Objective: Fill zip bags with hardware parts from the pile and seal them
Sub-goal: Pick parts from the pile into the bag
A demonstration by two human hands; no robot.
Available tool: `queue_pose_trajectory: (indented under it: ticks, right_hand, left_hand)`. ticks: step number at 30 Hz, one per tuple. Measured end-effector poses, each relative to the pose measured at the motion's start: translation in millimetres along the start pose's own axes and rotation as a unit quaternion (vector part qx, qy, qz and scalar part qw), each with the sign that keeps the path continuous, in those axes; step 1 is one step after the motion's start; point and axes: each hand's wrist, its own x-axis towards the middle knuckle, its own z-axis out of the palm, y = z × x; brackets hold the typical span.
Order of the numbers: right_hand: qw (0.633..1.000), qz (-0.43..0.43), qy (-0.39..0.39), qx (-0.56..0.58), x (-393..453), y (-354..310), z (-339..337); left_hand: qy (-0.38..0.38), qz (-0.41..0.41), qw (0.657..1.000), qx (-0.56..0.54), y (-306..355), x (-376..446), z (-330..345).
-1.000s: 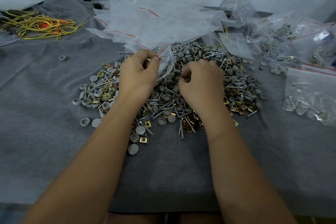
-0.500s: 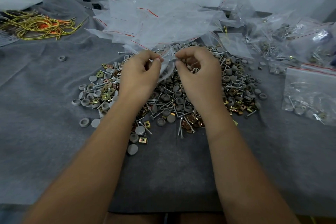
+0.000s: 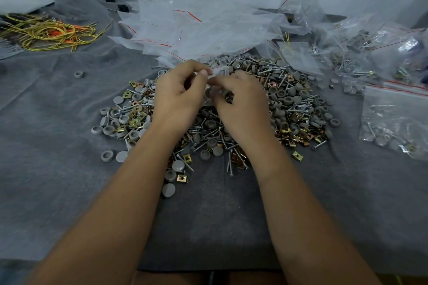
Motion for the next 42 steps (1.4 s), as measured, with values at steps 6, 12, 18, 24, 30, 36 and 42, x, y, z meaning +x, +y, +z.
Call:
queue_pose_trajectory:
  ticks: [6,12,18,24,30,36,42]
  right_hand:
    - [0.996,0.006,0.055,0.064,-2.3,-3.2,-7.3]
    - [0.989,0.086,0.098,0.07,1.1,1.9,-14.2]
    - [0.987,0.131,0.014,-0.092,2.0,10.6,-15.1]
    - [0.969,0.104,-0.054,-0.217,-1.4,14.5,-9.3]
    - [0.968,0.092,-0.037,-0.231,-1.1,16.7,-7.2]
    - [0.967,0.099,-0.032,-0.233,0.9,17.4,-7.6]
    - [0.986,0.086,0.058,-0.128,0.8,8.8,-11.1]
  left_hand:
    - [0.039,-0.02,0.999,-0.003,-5.1,2.0,0.5]
    - [0.062,-0.05,0.997,0.013,-9.4,4.2,1.0]
    - [0.039,-0.058,0.997,0.031,-11.7,5.0,-0.3]
    - [0.028,-0.065,0.997,0.034,-11.8,5.3,0.1]
    - [0.02,-0.071,0.997,0.032,-11.4,5.8,0.0]
    - [0.017,-0.071,0.997,0.032,-11.5,5.3,0.3]
    - [0.012,-0.073,0.997,0.031,-9.5,5.2,-0.4]
